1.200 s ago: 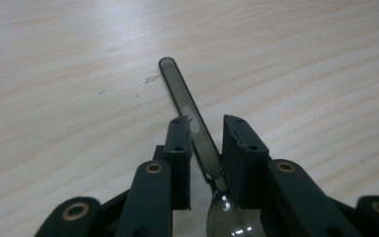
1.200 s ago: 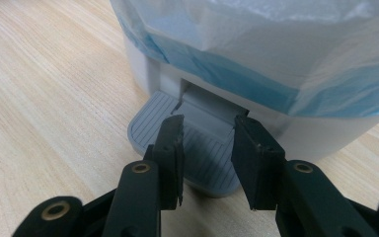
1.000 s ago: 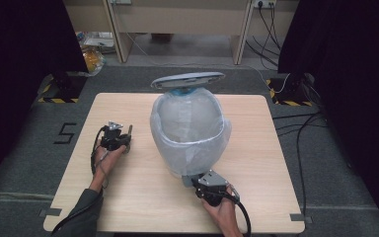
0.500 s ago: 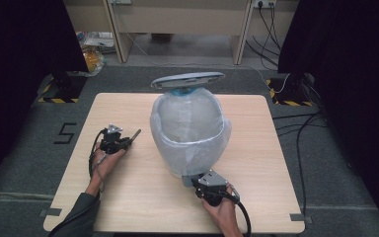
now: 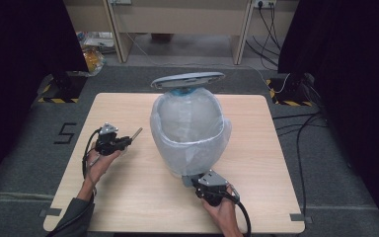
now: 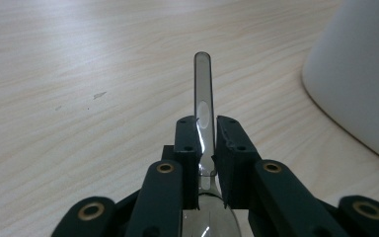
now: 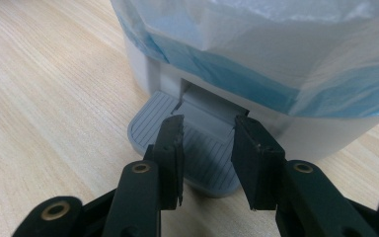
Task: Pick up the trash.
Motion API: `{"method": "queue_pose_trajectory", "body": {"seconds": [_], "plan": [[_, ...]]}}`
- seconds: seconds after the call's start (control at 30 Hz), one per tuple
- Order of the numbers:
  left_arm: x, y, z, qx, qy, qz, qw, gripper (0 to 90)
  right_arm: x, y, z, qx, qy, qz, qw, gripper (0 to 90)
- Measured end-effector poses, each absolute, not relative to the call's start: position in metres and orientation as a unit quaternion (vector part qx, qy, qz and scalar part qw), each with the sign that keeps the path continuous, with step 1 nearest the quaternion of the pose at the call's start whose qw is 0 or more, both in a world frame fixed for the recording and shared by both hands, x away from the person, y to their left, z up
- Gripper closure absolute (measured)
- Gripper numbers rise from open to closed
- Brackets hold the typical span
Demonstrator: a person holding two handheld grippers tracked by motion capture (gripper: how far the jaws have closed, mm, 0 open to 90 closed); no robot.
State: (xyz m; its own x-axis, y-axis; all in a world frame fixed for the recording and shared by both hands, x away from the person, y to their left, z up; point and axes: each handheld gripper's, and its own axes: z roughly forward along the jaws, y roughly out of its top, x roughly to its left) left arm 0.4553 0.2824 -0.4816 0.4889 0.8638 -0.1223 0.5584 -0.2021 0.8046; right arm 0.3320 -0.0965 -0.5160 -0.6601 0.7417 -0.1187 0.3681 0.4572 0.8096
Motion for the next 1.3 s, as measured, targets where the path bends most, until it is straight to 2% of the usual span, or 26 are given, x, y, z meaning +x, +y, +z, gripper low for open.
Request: {"method": "queue_pose_trajectory", "body": {"seconds": [1.3], "plan": [[0.407,0.287,-0.418,0.751,0.405,0.19,0.486,79.7,0.332,-0.097,-0.516,0.338,0.821,0.397,0.234,64.9]]}}
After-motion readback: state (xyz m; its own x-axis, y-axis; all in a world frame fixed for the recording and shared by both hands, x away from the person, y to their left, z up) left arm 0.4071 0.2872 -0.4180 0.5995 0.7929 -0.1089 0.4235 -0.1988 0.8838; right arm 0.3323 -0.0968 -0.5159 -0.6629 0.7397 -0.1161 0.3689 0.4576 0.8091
